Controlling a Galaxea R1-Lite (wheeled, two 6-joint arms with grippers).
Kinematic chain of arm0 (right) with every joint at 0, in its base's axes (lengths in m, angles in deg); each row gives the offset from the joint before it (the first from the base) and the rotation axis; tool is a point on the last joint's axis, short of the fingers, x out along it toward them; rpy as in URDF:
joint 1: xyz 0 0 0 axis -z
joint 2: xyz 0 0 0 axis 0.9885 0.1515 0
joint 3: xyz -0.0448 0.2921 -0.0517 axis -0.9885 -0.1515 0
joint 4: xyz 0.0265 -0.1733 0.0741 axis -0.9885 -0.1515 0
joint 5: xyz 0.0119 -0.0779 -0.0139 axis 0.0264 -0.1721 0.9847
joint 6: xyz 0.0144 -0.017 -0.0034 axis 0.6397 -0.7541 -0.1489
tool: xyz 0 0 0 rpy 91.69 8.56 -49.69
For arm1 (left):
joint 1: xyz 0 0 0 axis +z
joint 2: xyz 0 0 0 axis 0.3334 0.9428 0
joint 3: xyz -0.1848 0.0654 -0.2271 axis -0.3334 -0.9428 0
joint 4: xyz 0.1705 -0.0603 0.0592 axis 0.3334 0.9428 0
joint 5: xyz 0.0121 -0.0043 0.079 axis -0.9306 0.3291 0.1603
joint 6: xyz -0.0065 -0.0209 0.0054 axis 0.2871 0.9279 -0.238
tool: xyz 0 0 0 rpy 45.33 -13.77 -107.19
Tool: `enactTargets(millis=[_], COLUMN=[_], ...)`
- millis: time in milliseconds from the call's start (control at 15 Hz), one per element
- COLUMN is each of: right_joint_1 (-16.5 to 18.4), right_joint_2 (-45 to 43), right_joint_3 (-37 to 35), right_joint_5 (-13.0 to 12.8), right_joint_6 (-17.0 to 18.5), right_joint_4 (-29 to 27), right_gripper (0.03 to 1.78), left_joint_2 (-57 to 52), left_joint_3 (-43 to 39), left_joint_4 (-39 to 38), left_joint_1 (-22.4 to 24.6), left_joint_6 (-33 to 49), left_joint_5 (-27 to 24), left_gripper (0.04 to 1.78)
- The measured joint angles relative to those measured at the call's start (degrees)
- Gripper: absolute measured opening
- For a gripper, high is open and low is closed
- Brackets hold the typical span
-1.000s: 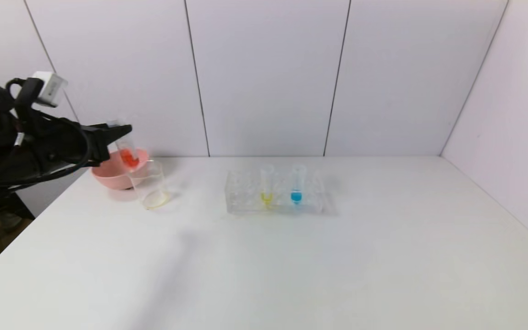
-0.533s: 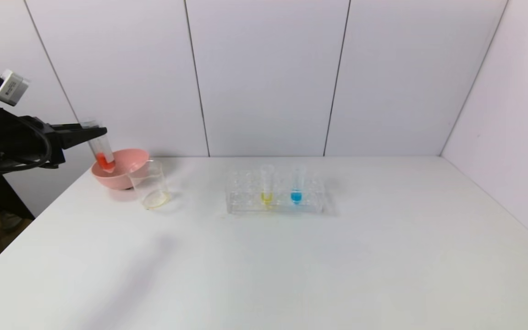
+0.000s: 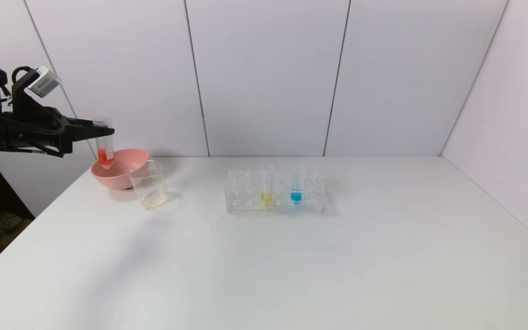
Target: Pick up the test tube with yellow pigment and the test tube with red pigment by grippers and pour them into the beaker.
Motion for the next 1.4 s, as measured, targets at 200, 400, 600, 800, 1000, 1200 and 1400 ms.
enactTargets(millis=[200, 400, 600, 800, 1000, 1200, 1400], right_joint_1=[0.00, 0.00, 0.00, 0.00, 0.00, 0.00, 0.00], right_joint_2=[0.00, 0.00, 0.00, 0.00, 0.00, 0.00, 0.00], right_joint_3=[0.00, 0.00, 0.00, 0.00, 0.00, 0.00, 0.00], right_joint_5=[0.00, 0.02, 0.00, 0.00, 0.00, 0.02, 0.00], right_joint_6=[0.00, 0.00, 0.00, 0.00, -0.02, -0.02, 0.00], right_joint_4=[0.00, 0.02, 0.00, 0.00, 0.00, 0.00, 0.02], right_gripper=[1.71, 1.71, 1.71, 1.71, 1.71, 1.71, 1.71], left_joint_2=[5.16, 10.12, 13.07, 13.79, 13.51, 12.54, 11.82], left_joint_3=[13.45, 24.73, 28.01, 28.94, 29.27, 29.44, 29.96], left_joint_4=[13.75, 28.05, 36.29, 39.41, 40.92, 41.89, 43.00], left_joint_1=[-1.18, -2.67, -5.27, -6.91, -7.74, -8.05, -9.07], left_joint_6=[-4.88, -11.19, -20.37, -25.19, -28.66, -30.21, -31.96], left_joint_5=[2.72, 7.50, 16.45, 20.04, 25.03, 27.67, 32.79], left_gripper=[0.43, 0.43, 0.43, 0.43, 0.43, 0.43, 0.43])
